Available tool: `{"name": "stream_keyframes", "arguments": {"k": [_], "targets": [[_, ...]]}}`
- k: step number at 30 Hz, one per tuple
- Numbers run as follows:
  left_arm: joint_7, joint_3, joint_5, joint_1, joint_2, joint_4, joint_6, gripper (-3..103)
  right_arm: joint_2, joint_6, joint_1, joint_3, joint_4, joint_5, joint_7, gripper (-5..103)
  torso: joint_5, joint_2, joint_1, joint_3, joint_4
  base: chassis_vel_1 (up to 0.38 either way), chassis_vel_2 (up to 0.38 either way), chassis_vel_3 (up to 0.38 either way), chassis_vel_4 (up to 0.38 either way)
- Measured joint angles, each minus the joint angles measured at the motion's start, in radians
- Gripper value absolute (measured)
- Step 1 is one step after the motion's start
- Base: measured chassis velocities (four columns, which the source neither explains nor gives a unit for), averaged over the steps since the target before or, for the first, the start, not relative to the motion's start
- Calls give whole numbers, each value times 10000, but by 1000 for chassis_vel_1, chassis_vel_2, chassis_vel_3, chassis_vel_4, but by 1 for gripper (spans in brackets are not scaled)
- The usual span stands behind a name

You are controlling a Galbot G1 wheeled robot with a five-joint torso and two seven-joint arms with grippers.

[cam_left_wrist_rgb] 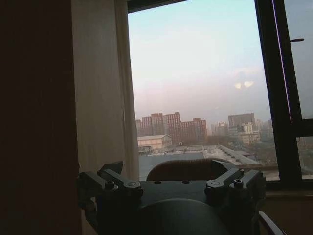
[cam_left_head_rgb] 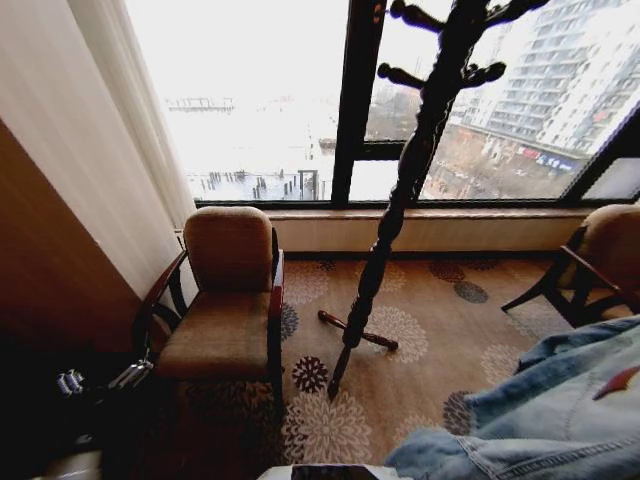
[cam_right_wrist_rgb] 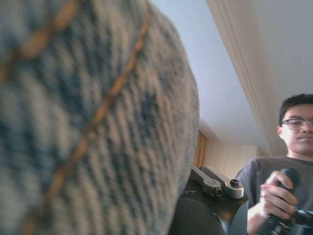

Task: Pick up the clothes from the bed and hang them on the clothes hanger.

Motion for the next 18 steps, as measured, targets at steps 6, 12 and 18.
{"name": "stream_keyframes", "arguments": {"k": [6,12,18], "targets": [[0,0,0,0,0,0,0,100,34,7,-4,0,-1,4,-12,19,-2,-4,8,3,1,-191,205,193,-201],[0,0,0,0,1,0,0,100,56,52,-5,-3,-2,-5,-26,19,0,-5,12,3,1,-198,220,192,-224],[0,0,0,0,0,-1,0,100,23,239,0,-17,-4,-13,149,19,0,-4,8,3,0,-159,158,153,-152]]}}
